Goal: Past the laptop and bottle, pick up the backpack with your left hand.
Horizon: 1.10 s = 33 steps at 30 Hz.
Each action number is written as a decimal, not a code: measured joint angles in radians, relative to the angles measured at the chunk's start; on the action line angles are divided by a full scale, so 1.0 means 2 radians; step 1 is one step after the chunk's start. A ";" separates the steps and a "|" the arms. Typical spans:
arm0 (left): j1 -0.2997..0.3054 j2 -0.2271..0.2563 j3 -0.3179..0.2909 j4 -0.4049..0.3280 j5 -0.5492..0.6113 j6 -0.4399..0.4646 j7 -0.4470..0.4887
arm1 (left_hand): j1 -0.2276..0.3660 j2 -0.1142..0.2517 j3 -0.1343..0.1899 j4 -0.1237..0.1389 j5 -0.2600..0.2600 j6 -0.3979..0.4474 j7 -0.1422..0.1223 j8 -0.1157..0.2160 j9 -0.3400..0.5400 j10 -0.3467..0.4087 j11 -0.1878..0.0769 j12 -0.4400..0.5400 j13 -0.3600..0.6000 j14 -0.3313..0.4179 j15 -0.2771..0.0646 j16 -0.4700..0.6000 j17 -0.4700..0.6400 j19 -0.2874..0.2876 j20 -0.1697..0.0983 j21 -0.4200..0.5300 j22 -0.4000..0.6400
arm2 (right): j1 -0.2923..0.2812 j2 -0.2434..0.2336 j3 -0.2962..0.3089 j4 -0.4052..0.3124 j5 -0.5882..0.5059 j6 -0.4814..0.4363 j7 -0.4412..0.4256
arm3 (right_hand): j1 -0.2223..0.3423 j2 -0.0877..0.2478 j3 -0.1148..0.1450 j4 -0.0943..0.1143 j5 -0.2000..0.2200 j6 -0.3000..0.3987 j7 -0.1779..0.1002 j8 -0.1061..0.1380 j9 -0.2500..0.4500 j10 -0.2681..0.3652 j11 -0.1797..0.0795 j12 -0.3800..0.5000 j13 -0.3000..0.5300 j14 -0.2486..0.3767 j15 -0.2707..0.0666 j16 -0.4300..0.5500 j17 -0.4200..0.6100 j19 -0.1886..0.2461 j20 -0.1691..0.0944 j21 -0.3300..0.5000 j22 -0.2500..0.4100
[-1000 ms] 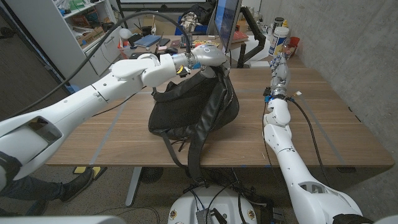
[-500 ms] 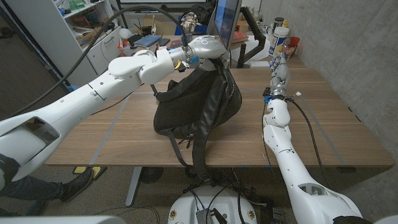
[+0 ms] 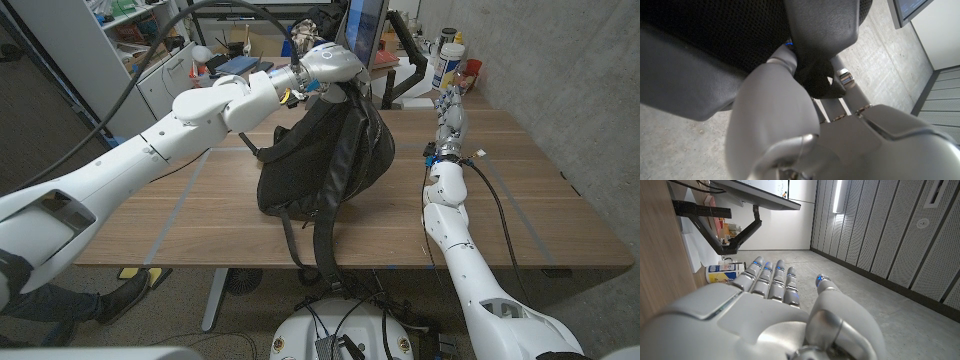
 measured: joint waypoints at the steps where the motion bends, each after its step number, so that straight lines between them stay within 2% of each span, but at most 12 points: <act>1: 0.000 0.000 0.000 0.000 -0.001 0.002 0.000 | 0.000 0.000 0.000 0.000 0.000 0.002 -0.002 0.000 0.000 0.000 0.000 0.000 0.000 0.000 0.000 0.000 0.000 0.000 0.000 0.000 0.000 | -0.002 0.000 0.001 -0.003 0.000 0.000 0.000 | 0.000 0.000 0.000 0.000 0.000 0.000 0.000 0.000 0.000 0.000 0.000 0.000 0.000 0.000 0.000 0.000 0.000 0.000 0.000 0.000 0.000; 2: 0.000 0.000 0.000 0.000 -0.001 0.003 0.001 | 0.000 0.000 0.000 0.000 0.000 0.002 -0.002 0.000 0.000 0.000 0.000 0.000 0.000 0.000 0.000 -0.001 0.001 0.000 0.000 0.000 0.000 | -0.003 0.000 0.001 -0.004 -0.003 0.000 -0.006 | 0.000 0.000 0.000 0.000 0.000 0.000 0.000 0.000 0.000 0.000 0.000 0.000 0.000 0.000 0.000 0.000 0.000 0.000 0.000 0.000 0.000; 3: 0.007 -0.002 -0.014 -0.016 -0.002 0.007 0.002 | -0.001 -0.001 0.000 0.000 0.000 0.002 -0.002 0.000 0.000 0.000 0.000 0.000 0.000 0.000 0.000 -0.001 0.003 0.000 0.000 0.000 0.000 | -0.003 0.000 0.001 -0.005 -0.003 0.000 -0.006 | 0.000 0.000 0.000 0.000 0.000 0.000 0.000 0.000 0.000 0.000 0.000 0.000 0.000 0.000 0.000 0.000 0.000 0.000 0.000 0.000 0.000; 11: 0.014 -0.006 -0.028 -0.035 -0.004 0.028 0.004 | -0.005 -0.005 0.001 -0.001 0.000 0.002 -0.002 0.000 0.000 0.003 0.002 -0.003 0.003 0.002 -0.002 -0.002 0.004 -0.004 -0.001 0.000 0.002 | -0.010 0.000 0.003 -0.013 -0.003 -0.002 -0.009 | 0.000 0.000 0.000 0.000 0.000 0.002 0.002 0.000 0.000 0.000 0.000 0.000 0.000 0.000 0.000 0.000 0.000 0.000 0.000 0.000 0.000; 23: 0.020 -0.012 -0.039 -0.047 -0.007 0.059 0.016 | -0.005 -0.004 0.002 -0.002 -0.003 0.003 -0.001 0.000 0.001 0.005 0.000 -0.007 0.004 0.002 -0.003 -0.004 0.012 -0.004 -0.001 -0.002 0.003 | -0.016 0.000 0.008 -0.018 -0.001 -0.002 -0.011 | 0.000 0.000 0.000 0.000 0.000 0.002 0.002 0.000 0.000 0.000 0.000 0.000 0.000 0.000 0.000 0.000 0.000 0.000 0.000 0.000 0.000; 33: 0.033 -0.028 -0.067 -0.063 -0.010 0.080 0.035 | -0.005 -0.004 0.002 -0.002 -0.003 0.003 -0.001 0.000 0.000 0.005 0.000 -0.012 0.006 0.002 -0.003 -0.006 0.014 -0.006 0.001 -0.002 0.003 | -0.016 -0.002 0.012 -0.016 0.008 -0.001 -0.005 | 0.000 0.000 0.000 0.000 0.000 0.002 0.002 0.000 0.000 0.000 0.000 0.000 0.000 0.000 0.000 0.000 0.000 0.000 0.000 0.000 0.000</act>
